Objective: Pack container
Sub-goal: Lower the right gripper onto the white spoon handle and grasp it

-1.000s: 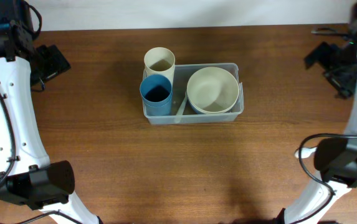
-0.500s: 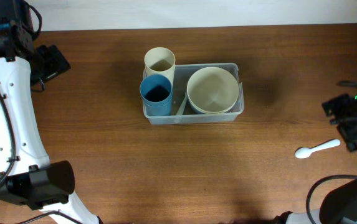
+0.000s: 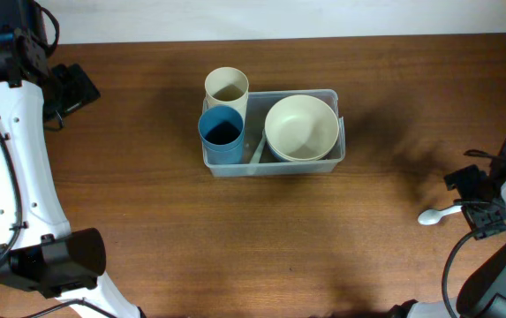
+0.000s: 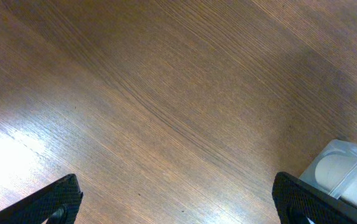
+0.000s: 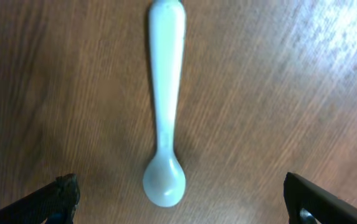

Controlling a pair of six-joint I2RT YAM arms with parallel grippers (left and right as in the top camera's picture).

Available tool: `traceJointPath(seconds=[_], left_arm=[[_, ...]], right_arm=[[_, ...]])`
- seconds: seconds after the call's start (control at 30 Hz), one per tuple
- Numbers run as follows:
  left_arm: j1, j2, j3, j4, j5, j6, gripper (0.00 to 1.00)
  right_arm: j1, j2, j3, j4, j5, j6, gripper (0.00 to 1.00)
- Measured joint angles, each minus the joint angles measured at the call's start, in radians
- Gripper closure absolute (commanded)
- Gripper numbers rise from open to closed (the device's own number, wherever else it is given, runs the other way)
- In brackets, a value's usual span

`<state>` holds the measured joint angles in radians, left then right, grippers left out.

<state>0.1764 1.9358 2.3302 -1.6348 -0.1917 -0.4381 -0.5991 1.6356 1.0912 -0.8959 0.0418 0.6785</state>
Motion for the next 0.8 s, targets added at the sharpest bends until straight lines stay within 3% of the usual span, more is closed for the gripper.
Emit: traceJointPath(seconds=[0.8], left_arm=[[0.000,0.000,0.000,0.000,0.000,0.000,0.00]], right_arm=[[0.000,0.165,-0.002,0.105,-0.006,-0.032,0.01]])
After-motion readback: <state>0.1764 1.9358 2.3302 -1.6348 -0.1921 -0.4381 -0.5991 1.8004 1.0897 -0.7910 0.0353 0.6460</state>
